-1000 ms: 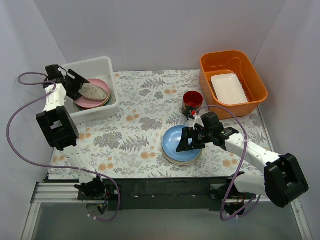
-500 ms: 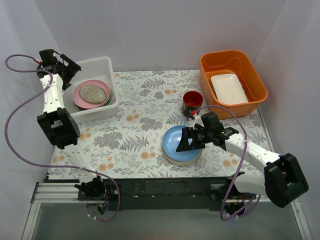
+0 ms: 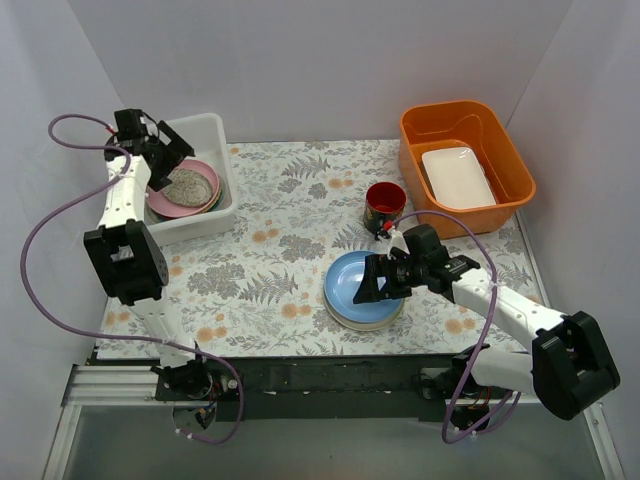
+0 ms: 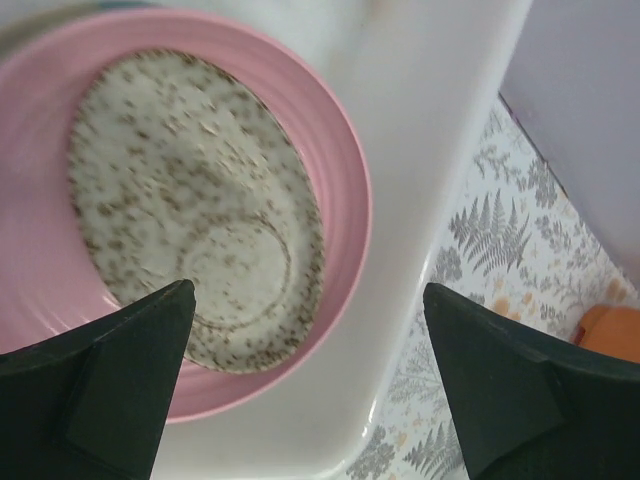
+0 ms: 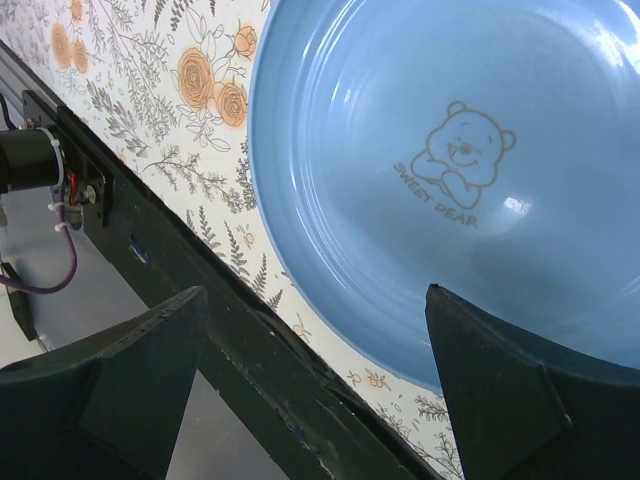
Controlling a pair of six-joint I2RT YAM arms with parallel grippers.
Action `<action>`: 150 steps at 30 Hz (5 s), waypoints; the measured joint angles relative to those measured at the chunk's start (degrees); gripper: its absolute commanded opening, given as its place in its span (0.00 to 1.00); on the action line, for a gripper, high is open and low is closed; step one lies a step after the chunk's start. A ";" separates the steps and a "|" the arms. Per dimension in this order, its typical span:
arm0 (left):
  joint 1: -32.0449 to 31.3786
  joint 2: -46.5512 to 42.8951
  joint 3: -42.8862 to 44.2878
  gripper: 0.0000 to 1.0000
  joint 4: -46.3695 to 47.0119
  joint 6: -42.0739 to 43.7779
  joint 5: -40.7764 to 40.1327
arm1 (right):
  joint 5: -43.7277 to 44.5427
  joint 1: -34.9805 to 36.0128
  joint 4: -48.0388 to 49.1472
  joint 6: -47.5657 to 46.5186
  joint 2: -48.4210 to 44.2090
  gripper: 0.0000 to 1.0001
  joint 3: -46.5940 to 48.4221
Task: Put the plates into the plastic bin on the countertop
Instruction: Place the plate in the plastic bin, then pick up the plate at the center of the board.
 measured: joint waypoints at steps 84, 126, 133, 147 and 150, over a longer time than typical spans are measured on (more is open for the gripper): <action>-57.27 -36.76 -53.16 0.98 13.51 -21.66 -5.22 | 21.38 -5.99 -3.17 4.72 -0.94 0.01 -5.18; -58.58 -40.81 -57.29 0.59 20.37 -20.79 2.29 | 14.56 -6.12 -7.87 6.03 -9.33 0.01 2.43; -59.41 -39.12 -57.29 0.00 21.81 -21.29 3.34 | 13.88 -6.36 -8.46 6.27 -10.71 0.01 2.43; -61.18 -43.23 -60.41 0.00 20.96 -24.37 1.97 | 9.70 -6.58 -6.32 7.48 -11.89 0.09 -0.81; -61.35 -43.21 -60.43 0.00 20.94 -24.72 1.75 | 9.51 -6.58 -6.21 7.54 -12.13 0.20 -0.92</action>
